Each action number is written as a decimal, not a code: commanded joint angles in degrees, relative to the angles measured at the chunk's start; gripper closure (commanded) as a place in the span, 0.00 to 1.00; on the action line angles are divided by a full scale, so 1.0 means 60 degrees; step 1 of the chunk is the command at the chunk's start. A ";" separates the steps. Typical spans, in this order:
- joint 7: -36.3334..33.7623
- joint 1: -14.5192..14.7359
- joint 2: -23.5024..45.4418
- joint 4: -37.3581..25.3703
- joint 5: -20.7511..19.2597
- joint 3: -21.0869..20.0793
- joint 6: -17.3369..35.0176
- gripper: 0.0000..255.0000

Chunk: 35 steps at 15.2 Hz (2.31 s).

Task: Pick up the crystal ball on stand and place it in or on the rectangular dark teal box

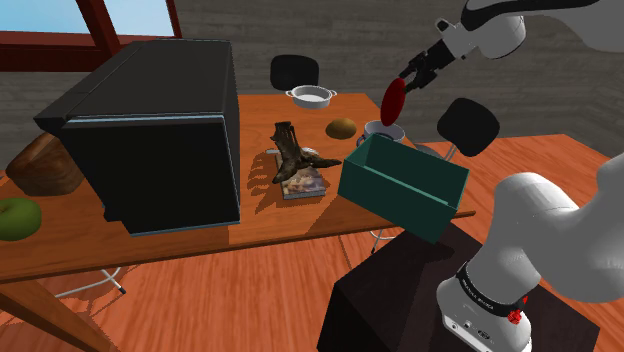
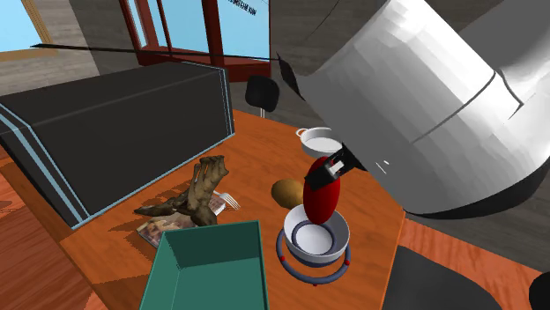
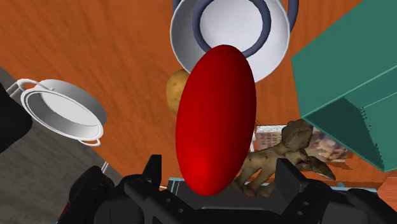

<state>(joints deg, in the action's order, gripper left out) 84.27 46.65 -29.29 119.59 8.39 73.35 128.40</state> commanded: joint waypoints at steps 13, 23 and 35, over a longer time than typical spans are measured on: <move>0.0212 0.0877 0.0203 0.0169 0.0222 0.0723 0.0619 1.00; 0.0155 0.0812 0.0209 0.0086 0.0212 0.0630 0.0513 1.00; -0.0498 0.0334 0.0284 -0.1063 0.0112 -0.0197 -0.0764 1.00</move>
<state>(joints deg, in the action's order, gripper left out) 81.66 48.82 -27.63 113.97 9.09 72.59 124.54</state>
